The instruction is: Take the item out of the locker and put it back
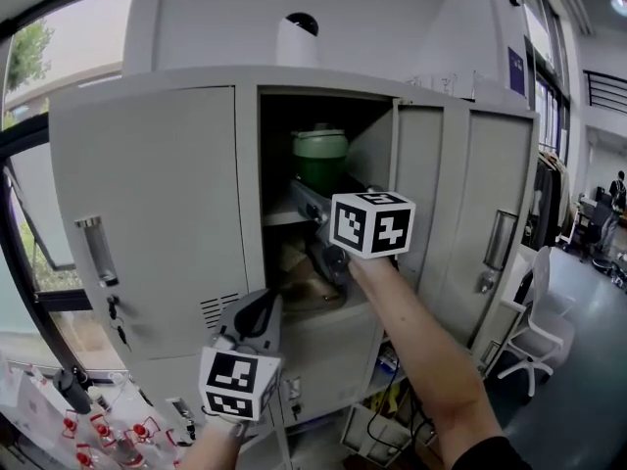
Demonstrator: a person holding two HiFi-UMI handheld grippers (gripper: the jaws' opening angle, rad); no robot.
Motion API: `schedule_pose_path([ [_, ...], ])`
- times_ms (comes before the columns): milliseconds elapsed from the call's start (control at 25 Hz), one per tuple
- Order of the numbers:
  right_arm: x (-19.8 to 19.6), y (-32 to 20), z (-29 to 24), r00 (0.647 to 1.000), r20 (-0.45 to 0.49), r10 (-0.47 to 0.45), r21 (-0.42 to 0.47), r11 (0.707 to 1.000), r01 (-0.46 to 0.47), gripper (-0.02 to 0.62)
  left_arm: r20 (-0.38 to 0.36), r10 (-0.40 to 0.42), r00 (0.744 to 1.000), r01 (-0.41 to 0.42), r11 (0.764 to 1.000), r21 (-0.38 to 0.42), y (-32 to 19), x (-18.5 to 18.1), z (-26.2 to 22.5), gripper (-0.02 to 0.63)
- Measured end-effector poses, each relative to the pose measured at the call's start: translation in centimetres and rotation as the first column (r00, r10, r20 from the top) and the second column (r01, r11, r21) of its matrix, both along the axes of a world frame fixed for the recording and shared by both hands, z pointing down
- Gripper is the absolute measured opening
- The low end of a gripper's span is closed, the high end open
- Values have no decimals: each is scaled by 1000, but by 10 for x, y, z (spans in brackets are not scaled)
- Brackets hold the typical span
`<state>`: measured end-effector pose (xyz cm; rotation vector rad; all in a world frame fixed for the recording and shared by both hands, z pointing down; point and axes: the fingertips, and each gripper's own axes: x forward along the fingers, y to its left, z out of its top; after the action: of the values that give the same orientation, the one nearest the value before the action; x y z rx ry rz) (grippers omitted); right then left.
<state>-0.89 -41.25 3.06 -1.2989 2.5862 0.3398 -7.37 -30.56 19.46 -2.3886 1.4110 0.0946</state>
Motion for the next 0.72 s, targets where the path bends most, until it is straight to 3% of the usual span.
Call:
schedule_pose_path([
  [440,-8,-40,6,997,-43,69,-79,994,-73,388,14,5,1000,-5,1000,-10,-7,1,7,13],
  [720,-8,-49,10,995,-81,57,-155,985,-69,396,3,12,1000,-12,1000,-24,-9,2,15,14],
])
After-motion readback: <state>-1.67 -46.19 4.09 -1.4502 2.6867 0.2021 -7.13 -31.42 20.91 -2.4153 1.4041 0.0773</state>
